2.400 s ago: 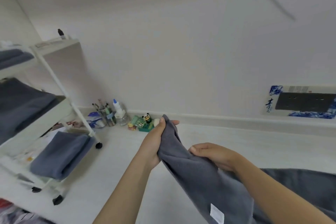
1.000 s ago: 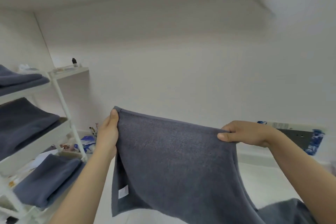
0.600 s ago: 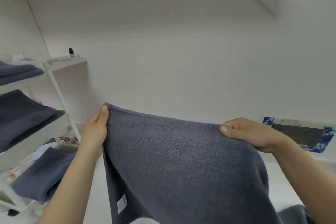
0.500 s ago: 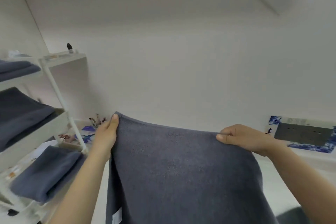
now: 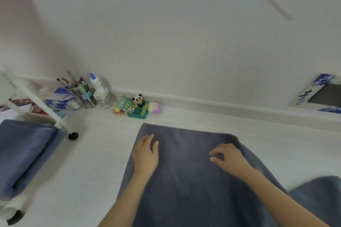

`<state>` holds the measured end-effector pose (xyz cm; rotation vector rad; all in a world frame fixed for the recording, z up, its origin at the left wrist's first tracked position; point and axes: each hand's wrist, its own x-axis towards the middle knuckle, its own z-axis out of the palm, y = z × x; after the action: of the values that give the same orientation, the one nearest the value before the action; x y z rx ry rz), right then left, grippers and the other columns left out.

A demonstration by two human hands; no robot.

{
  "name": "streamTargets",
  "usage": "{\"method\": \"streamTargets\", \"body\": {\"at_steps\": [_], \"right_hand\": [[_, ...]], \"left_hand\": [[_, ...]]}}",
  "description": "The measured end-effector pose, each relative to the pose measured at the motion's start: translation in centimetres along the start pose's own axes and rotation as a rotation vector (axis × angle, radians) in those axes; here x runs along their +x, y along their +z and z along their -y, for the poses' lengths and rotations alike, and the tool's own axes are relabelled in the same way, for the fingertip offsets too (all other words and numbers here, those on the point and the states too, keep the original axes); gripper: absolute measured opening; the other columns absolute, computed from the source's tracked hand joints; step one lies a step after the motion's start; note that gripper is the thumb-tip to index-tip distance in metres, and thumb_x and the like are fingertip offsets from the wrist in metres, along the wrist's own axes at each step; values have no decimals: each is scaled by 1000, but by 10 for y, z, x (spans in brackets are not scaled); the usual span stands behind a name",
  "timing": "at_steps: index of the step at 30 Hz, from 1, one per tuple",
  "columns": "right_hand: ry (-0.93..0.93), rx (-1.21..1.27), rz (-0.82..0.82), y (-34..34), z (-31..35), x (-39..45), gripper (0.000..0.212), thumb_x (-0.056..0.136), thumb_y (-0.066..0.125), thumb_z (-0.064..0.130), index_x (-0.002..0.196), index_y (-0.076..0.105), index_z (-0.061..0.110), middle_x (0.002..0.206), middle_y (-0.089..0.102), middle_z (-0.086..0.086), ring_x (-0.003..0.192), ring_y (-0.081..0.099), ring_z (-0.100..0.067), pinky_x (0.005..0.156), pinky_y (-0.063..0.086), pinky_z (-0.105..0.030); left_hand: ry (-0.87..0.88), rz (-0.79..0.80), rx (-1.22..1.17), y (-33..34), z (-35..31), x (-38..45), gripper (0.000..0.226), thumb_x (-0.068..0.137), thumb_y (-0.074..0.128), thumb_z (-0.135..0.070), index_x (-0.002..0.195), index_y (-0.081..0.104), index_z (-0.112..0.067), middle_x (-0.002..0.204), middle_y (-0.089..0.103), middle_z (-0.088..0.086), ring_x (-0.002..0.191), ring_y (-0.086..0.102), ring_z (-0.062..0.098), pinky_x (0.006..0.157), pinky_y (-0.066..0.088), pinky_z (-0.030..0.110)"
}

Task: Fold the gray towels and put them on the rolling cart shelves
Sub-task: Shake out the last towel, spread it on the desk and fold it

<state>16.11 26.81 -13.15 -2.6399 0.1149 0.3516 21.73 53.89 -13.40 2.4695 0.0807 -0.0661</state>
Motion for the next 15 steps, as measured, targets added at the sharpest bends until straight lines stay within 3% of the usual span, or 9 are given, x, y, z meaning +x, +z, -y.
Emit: {"method": "streamTargets", "body": {"at_steps": [2, 4, 6, 8, 10, 12, 14, 15], "right_hand": [[36, -126, 92, 18, -1, -7, 43, 91, 49, 52, 129, 54, 34, 142, 46, 9, 133, 36, -16, 111, 28, -35], [78, -175, 164, 31, -2, -11, 57, 94, 36, 56, 146, 29, 34, 157, 18, 8, 145, 13, -18, 118, 14, -38], [100, -213, 203, 41, -2, -12, 62, 96, 26, 56, 150, 4, 34, 159, -7, 7, 146, -9, -19, 118, -2, -41], [102, -258, 201, 49, 1, -9, 66, 96, 22, 57, 148, -11, 34, 157, -18, 5, 143, -20, -21, 116, -12, -42], [105, -281, 171, 58, 2, -8, 69, 93, 16, 62, 147, -15, 33, 156, -20, 4, 142, -23, -21, 115, -15, -43], [92, -295, 99, 61, 7, -14, 78, 81, -1, 71, 148, -12, 32, 153, -21, 7, 143, -20, -20, 114, -17, -41], [82, -359, -2, 70, 13, -28, 84, 78, -9, 72, 150, -2, 29, 152, -13, 6, 145, -11, -21, 114, -16, -37], [83, -398, -18, 78, 16, -38, 82, 83, -6, 70, 150, 11, 26, 155, 2, 2, 145, 1, -24, 115, -12, -37]], "left_hand": [[44, 114, 180, 22, 9, -20, 49, 102, 28, -36, 148, 28, -21, 157, 21, 4, 145, 15, 20, 119, 4, 39], [45, 227, 366, 40, 26, -33, 57, 100, 13, -47, 152, 8, -24, 160, 1, 6, 147, 0, 24, 114, -14, 42], [87, 228, 465, 46, 44, -37, 61, 98, 7, -54, 150, 16, -24, 157, 19, 9, 145, 18, 29, 116, -10, 47], [94, 234, 516, 48, 59, -30, 64, 96, 1, -56, 146, 24, -23, 151, 34, 8, 139, 33, 31, 113, 0, 48], [94, 229, 559, 43, 62, -22, 71, 88, -17, -58, 148, 5, -26, 158, 15, 5, 146, 14, 27, 115, -11, 48], [113, 225, 570, 39, 54, -20, 72, 80, -24, -58, 144, -14, -28, 157, -10, 1, 147, -8, 22, 111, -22, 45], [165, 207, 517, 40, 43, -33, 68, 84, -16, -57, 145, -11, -26, 155, -13, 2, 146, -11, 22, 113, -20, 44], [187, 241, 510, 43, 42, -44, 66, 89, -10, -56, 147, -4, -25, 157, -6, 3, 146, -6, 23, 115, -14, 44]]}}
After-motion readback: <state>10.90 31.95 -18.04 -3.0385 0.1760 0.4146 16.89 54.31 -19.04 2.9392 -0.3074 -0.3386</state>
